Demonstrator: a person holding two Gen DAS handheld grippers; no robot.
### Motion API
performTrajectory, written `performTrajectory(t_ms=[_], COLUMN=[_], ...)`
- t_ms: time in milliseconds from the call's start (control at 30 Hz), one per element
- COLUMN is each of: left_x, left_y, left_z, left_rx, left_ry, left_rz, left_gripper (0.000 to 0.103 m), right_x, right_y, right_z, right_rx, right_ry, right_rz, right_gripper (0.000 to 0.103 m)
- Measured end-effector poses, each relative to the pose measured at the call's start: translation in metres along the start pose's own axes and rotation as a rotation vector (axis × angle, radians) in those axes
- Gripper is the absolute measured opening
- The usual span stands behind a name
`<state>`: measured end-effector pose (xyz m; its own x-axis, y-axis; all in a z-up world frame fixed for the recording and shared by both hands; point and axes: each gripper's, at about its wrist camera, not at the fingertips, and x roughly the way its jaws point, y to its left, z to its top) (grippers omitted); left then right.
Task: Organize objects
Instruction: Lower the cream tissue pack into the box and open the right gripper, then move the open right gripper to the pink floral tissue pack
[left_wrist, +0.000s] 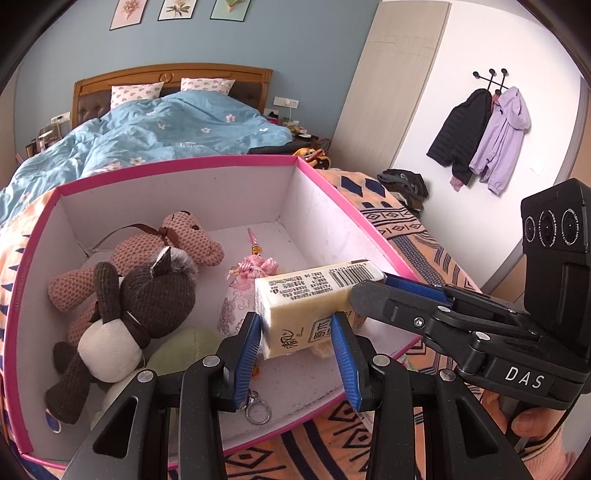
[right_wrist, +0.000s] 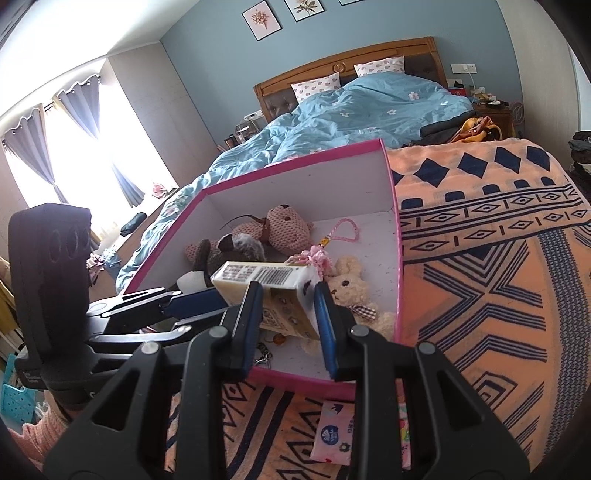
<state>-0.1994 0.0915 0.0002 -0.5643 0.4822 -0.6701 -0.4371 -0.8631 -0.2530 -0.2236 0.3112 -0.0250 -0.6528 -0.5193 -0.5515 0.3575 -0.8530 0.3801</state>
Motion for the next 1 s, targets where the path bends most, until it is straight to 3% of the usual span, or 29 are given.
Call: performTrajectory(t_ms=[200, 400, 533, 700, 833, 900, 1000], left_x=[0.009, 0.008, -0.002, -0.024, -0.046, -0.058, -0.070], left_y=[0.002, 0.002, 0.001, -0.005, -0.017, -0.023, -0.031], left_z=[0.002, 0.000, -0.004, -0.009, -0.017, -0.024, -0.036], left_rx=[-0.006, -0.003, 0.015, 0.048, 0.096, 0.124, 0.156], left_ry=[0.026, 0.011, -0.033, -0.114, -0.186, -0.220, -0.223], left_rz=[0.007, 0.020, 0.035, 0.038, 0.017, -0.014, -0.084], left_gripper=[0.039, 0.040, 0.047, 0.059, 0.065, 0.070, 0.070], right_x=[0.003, 0.000, -0.010, -0.031, -0.051, -0.059, -0.066], right_y=[0.000, -0.003, -0.001, 0.000, -0.005, -0.011, -0.023], right_z=[0.001, 0.000, -0.003, -0.009, -0.014, -0.018, -0.028], right_rx=[-0.015, -0.009, -0.012, -0.024, -0.016, 0.001, 0.019], right_ry=[-0.011, -0.018, -0.034, -0.072, -0.104, -0.112, -0.096], right_rz=[-0.056, -0.052, -0.031, -0.008, -0.004, -0.008, -0.020], right_gripper=[0.032, 0.032, 0.034, 0.044, 0.049, 0.053, 0.055])
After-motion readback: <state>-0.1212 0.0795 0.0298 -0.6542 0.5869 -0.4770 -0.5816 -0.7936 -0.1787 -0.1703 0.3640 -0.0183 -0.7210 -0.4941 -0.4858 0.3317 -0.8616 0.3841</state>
